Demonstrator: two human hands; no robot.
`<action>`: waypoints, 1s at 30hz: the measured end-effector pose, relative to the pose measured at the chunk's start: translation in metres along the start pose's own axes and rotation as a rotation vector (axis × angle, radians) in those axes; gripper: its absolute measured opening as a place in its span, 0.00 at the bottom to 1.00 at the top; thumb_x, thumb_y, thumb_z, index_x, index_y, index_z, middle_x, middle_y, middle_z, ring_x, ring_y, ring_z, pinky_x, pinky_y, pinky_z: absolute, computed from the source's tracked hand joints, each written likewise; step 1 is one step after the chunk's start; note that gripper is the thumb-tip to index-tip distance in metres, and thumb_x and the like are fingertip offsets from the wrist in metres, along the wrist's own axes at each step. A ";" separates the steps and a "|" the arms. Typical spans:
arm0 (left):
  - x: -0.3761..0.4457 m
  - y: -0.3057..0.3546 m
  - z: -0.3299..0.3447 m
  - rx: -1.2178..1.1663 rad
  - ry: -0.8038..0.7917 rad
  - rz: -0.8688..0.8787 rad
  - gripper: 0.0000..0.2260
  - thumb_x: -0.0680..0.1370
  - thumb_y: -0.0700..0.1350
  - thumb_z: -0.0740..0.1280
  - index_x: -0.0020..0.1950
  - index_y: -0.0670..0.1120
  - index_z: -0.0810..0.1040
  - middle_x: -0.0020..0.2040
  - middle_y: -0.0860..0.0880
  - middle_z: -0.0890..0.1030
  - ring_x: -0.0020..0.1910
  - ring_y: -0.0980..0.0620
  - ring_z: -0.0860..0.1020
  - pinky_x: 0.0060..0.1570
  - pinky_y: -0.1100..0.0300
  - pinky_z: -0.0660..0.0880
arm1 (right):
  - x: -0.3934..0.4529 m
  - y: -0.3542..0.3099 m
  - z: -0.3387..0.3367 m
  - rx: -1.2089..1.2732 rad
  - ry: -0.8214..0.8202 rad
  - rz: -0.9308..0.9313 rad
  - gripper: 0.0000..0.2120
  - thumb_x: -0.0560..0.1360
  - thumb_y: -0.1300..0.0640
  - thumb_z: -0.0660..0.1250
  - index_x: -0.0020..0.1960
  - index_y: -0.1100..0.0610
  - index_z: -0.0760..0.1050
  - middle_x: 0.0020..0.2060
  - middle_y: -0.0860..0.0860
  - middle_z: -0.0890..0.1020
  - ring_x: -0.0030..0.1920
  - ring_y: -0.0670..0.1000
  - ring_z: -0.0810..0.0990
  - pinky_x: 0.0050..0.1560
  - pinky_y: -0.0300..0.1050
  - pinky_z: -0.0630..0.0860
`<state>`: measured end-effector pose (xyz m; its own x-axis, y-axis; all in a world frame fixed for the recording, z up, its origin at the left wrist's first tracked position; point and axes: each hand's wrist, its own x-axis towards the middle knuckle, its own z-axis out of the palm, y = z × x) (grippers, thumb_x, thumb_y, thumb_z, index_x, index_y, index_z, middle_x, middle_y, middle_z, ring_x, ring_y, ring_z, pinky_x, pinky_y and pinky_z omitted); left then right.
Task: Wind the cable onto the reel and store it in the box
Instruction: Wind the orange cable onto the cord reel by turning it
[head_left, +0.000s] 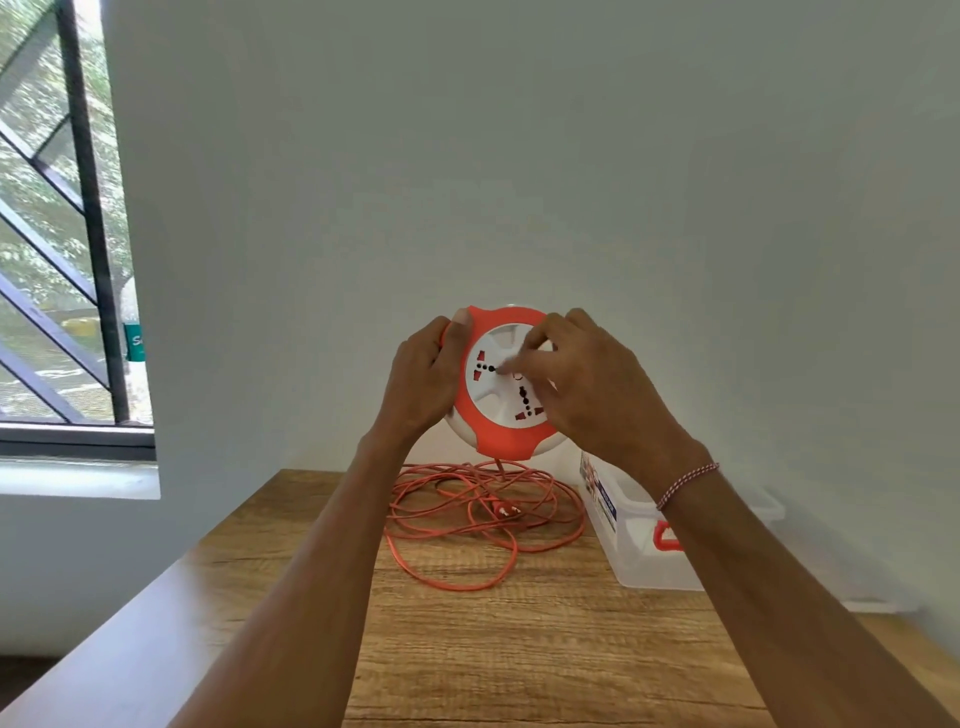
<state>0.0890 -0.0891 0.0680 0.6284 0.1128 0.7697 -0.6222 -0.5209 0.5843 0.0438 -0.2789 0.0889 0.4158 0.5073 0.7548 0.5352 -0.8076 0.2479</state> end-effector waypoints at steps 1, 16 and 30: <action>0.000 -0.001 0.000 -0.001 -0.001 0.002 0.24 0.84 0.58 0.53 0.51 0.42 0.80 0.42 0.45 0.85 0.39 0.47 0.84 0.43 0.41 0.83 | 0.000 0.001 -0.002 0.006 -0.050 -0.023 0.14 0.70 0.56 0.76 0.55 0.49 0.83 0.60 0.53 0.79 0.58 0.54 0.73 0.50 0.51 0.80; 0.002 0.001 0.001 -0.006 -0.004 0.019 0.23 0.85 0.58 0.54 0.49 0.41 0.79 0.41 0.45 0.85 0.38 0.48 0.85 0.41 0.45 0.83 | -0.005 -0.013 0.011 -0.142 -0.043 0.087 0.29 0.65 0.49 0.77 0.65 0.38 0.75 0.59 0.56 0.77 0.57 0.58 0.74 0.52 0.53 0.75; 0.005 -0.003 0.005 0.003 0.025 0.028 0.23 0.84 0.59 0.53 0.47 0.43 0.78 0.39 0.48 0.84 0.36 0.51 0.83 0.37 0.55 0.80 | -0.003 -0.013 0.014 0.086 0.130 0.295 0.26 0.75 0.37 0.64 0.67 0.51 0.76 0.51 0.53 0.86 0.47 0.55 0.85 0.48 0.50 0.82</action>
<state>0.0961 -0.0907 0.0683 0.5990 0.1195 0.7918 -0.6377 -0.5269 0.5619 0.0455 -0.2656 0.0746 0.4679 0.2079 0.8589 0.4681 -0.8827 -0.0413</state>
